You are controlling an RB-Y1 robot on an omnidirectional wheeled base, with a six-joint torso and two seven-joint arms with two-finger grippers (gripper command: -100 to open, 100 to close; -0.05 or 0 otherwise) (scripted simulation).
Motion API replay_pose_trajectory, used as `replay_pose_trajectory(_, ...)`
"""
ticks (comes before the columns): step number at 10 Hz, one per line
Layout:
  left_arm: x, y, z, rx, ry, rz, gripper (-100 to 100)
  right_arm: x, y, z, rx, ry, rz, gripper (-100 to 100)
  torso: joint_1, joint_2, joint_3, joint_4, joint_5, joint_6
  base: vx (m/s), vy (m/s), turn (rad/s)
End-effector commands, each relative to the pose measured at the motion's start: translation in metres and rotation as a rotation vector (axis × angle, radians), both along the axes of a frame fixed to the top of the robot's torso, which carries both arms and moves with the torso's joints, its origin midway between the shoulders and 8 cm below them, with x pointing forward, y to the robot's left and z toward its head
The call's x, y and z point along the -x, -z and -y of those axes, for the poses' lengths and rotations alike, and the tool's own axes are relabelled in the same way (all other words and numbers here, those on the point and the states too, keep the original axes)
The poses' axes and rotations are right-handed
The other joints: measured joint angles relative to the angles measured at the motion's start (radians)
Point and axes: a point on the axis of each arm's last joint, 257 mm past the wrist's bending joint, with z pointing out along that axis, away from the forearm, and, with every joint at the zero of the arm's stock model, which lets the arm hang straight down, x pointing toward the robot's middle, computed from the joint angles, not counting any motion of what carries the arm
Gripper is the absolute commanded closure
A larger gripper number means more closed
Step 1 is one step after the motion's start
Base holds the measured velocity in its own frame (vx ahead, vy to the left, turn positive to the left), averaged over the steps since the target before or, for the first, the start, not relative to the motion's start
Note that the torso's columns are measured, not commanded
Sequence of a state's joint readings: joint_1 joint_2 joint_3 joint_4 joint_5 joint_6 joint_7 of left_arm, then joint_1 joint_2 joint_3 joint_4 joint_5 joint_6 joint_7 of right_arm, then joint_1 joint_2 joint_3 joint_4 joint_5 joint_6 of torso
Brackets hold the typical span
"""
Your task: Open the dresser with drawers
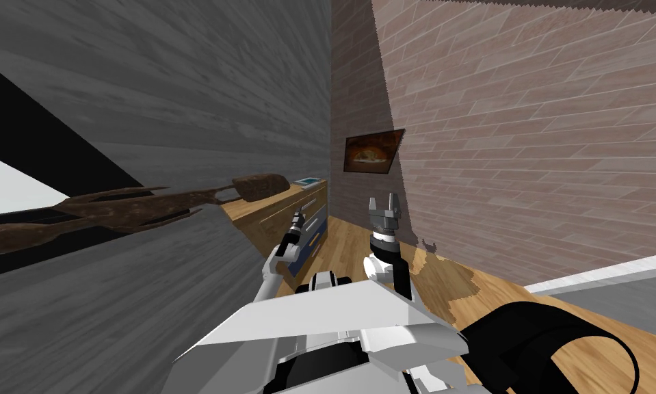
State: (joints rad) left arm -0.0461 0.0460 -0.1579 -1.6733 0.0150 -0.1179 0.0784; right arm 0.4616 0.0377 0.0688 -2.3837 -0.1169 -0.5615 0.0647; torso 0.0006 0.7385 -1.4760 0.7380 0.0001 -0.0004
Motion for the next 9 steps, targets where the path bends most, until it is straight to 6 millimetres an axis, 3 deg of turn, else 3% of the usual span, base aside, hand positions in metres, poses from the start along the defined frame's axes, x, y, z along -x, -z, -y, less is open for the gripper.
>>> replay_pose_trajectory(1, -0.018, 0.000, 0.010, -0.004, 0.018, 0.000, -100, 0.000, 0.000, 0.000, 0.000, 0.000, 0.000, 0, 0.000, 0.001, 0.001, 0.000, 0.000, 0.001, -0.032, 0.005, -0.010)
replay_pose_trajectory(2, -0.019, 0.009, 0.010, -0.007, 0.017, -0.016, -100, 0.000, 0.000, 0.000, 0.000, 0.000, 0.000, 0, -0.001, -0.001, 0.000, 0.000, 0.000, 0.001, -0.006, 0.002, -0.012)
replay_pose_trajectory(3, -0.028, -0.004, 0.013, 0.011, 0.023, 0.014, -100, 0.000, 0.000, 0.000, 0.000, 0.000, 0.000, 0, -0.001, -0.002, -0.001, -0.001, 0.000, 0.000, -0.052, 0.012, 0.128)
replay_pose_trajectory(4, -0.034, -0.004, 0.017, 0.005, 0.030, 0.011, -100, 0.000, 0.000, 0.000, 0.000, 0.000, 0.000, 0, 0.000, 0.000, 0.000, 0.000, 0.000, 0.000, -0.074, 0.005, 0.091)
replay_pose_trajectory(6, -0.043, 0.008, 0.022, -0.006, 0.037, -0.016, -100, 0.000, 0.000, 0.000, 0.000, 0.000, 0.000, 0, -0.001, -0.001, 0.000, 0.000, 0.000, 0.001, -0.023, -0.003, -0.012)
replay_pose_trajectory(7, -0.052, -0.004, 0.027, 0.010, 0.044, 0.010, -100, 0.000, 0.000, 0.000, 0.000, 0.000, 0.000, 0, -0.001, -0.002, -0.001, -0.001, 0.000, 0.000, -0.045, -0.002, 0.135)
replay_pose_trajectory(9, -0.063, -0.009, 0.036, -0.001, 0.058, 0.011, -100, 0.000, 0.000, 0.000, 0.000, 0.000, 0.000, 0, 0.000, 0.001, 0.001, 0.000, 0.000, 0.001, -0.052, 0.007, 0.034)
